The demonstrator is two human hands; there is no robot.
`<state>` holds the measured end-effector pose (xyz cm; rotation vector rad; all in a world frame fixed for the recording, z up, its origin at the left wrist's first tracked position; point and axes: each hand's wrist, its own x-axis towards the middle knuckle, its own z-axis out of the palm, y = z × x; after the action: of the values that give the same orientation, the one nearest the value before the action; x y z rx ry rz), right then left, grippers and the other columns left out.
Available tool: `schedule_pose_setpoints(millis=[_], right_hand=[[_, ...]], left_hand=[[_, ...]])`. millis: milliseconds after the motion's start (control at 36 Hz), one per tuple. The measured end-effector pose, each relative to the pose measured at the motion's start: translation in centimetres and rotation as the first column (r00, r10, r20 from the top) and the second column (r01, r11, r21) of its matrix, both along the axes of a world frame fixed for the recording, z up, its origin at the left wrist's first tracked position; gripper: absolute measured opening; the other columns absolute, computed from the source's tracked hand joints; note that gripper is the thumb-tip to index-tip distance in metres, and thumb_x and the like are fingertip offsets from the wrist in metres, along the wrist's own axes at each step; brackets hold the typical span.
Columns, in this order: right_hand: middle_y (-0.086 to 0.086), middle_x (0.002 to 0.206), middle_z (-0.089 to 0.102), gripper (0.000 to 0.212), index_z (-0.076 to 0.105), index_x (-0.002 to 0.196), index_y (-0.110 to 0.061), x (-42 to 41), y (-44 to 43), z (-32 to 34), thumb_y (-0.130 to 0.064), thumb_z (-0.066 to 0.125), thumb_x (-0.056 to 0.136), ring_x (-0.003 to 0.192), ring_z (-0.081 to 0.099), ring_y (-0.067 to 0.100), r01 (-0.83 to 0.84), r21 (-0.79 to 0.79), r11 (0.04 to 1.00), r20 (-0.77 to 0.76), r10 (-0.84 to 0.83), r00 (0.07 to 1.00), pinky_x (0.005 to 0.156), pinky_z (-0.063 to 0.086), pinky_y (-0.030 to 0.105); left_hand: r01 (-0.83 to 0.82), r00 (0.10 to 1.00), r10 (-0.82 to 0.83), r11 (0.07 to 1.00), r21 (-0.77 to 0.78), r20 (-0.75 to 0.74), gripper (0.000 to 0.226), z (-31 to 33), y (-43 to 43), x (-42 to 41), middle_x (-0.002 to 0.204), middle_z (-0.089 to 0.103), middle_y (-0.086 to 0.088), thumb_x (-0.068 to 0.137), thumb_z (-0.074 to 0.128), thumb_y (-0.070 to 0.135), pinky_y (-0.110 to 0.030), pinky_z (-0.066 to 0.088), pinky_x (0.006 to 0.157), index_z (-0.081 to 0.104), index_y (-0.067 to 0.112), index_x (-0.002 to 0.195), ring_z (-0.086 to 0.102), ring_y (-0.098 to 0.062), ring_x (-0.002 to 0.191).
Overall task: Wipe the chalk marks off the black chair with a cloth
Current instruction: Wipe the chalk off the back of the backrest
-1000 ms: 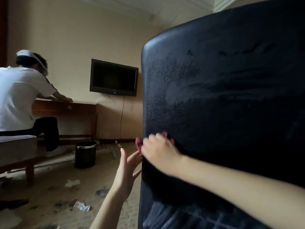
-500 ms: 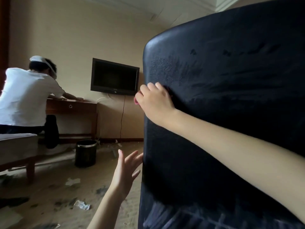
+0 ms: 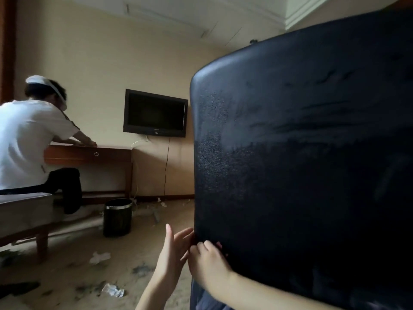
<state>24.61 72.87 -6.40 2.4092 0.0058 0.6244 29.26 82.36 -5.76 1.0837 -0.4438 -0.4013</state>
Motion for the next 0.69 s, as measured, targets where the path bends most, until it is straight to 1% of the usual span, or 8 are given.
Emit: schedule_pose_setpoints(millis=[56,111,167,278,361,444,528,694], right_hand=[[-0.005,0.065,0.063,0.024,0.075,0.064,-0.021,0.0,-0.3,1.0,-0.041,0.081,0.052,0.061,0.058,0.013,-0.057,-0.011,0.998,-0.035,0.057,0.998,0.062,0.046,0.022],[0.002,0.083,0.066,0.014,0.074,0.084,-0.017,-0.6,-0.5,2.9,-0.023,0.074,0.071,0.075,0.061,0.021,-0.132,0.034,0.991,-0.049,0.134,0.99,0.072,0.049,0.03],[0.002,0.077,0.063,0.014,0.068,0.079,-0.016,-1.8,-0.4,5.2,-0.016,0.077,0.068,0.066,0.062,0.022,-0.267,0.203,0.942,0.094,0.253,0.963,0.061,0.049,0.029],[0.005,0.095,0.064,0.011,0.061,0.098,-0.012,-4.0,-0.1,8.2,-0.018,0.054,0.093,0.082,0.061,0.02,-0.451,0.562,0.694,0.294,0.342,0.892,0.062,0.038,0.025],[-0.005,0.083,0.063,0.006,0.06,0.087,-0.016,-4.2,-0.4,8.1,-0.02,0.06,0.091,0.074,0.057,0.008,-0.547,0.688,0.477,0.47,0.283,0.836,0.059,0.039,0.015],[-0.008,0.065,0.054,0.017,0.054,0.074,-0.017,-3.9,-0.7,7.7,-0.019,0.063,0.089,0.063,0.052,0.005,-0.566,0.777,0.273,0.541,0.169,0.824,0.059,0.039,0.016],[-0.008,0.062,0.052,0.025,0.05,0.069,-0.022,-3.7,-0.8,7.5,-0.024,0.063,0.09,0.06,0.05,0.001,-0.51,0.851,0.129,0.5,0.1,0.86,0.058,0.04,0.013],[-0.009,0.062,0.056,0.022,0.058,0.074,-0.015,-4.0,-1.4,6.6,-0.03,0.067,0.088,0.061,0.054,0.004,-0.348,0.932,-0.105,0.36,0.142,0.922,0.06,0.041,0.017]], left_hand=[[-0.032,0.999,0.03,0.998,0.05,0.041,0.07,0.6,-0.1,-0.4,0.123,0.063,0.0,0.093,0.022,0.061,-0.033,0.036,0.103,0.055,0.011,0.128,0.056,-0.011,0.113],[-0.107,0.991,0.098,0.991,0.085,0.095,0.058,1.3,0.0,-0.7,0.115,0.066,0.004,0.093,0.027,0.058,-0.033,0.039,0.099,0.059,0.017,0.119,0.058,-0.008,0.107],[-0.203,0.968,0.183,0.974,0.103,0.174,0.053,2.1,0.3,-1.1,0.112,0.068,0.002,0.088,0.036,0.058,-0.038,0.042,0.102,0.063,0.02,0.113,0.061,-0.012,0.105],[-0.221,0.928,0.199,0.975,0.033,0.314,0.042,3.9,1.3,-3.0,0.105,0.071,0.002,0.088,0.043,0.048,-0.039,0.045,0.099,0.066,0.021,0.11,0.064,-0.013,0.104],[-0.089,0.94,0.08,0.996,0.013,0.331,0.042,4.8,1.6,-4.1,0.107,0.071,-0.002,0.085,0.048,0.045,-0.036,0.049,0.093,0.066,0.018,0.111,0.066,-0.015,0.103],[-0.046,0.942,0.036,0.999,0.023,0.333,0.03,4.9,1.7,-4.4,0.107,0.071,-0.005,0.088,0.055,0.03,-0.036,0.053,0.089,0.066,0.018,0.112,0.067,-0.018,0.1],[-0.07,0.947,0.062,0.997,0.015,0.316,0.022,4.5,1.6,-4.5,0.106,0.071,-0.011,0.094,0.052,0.013,-0.031,0.055,0.083,0.065,0.011,0.112,0.067,-0.018,0.095],[-0.117,0.967,0.122,0.992,-0.037,0.222,0.019,3.3,1.7,-3.6,0.088,0.072,-0.011,0.095,0.05,0.015,-0.024,0.054,0.064,0.063,0.002,0.102,0.068,-0.019,0.079]])
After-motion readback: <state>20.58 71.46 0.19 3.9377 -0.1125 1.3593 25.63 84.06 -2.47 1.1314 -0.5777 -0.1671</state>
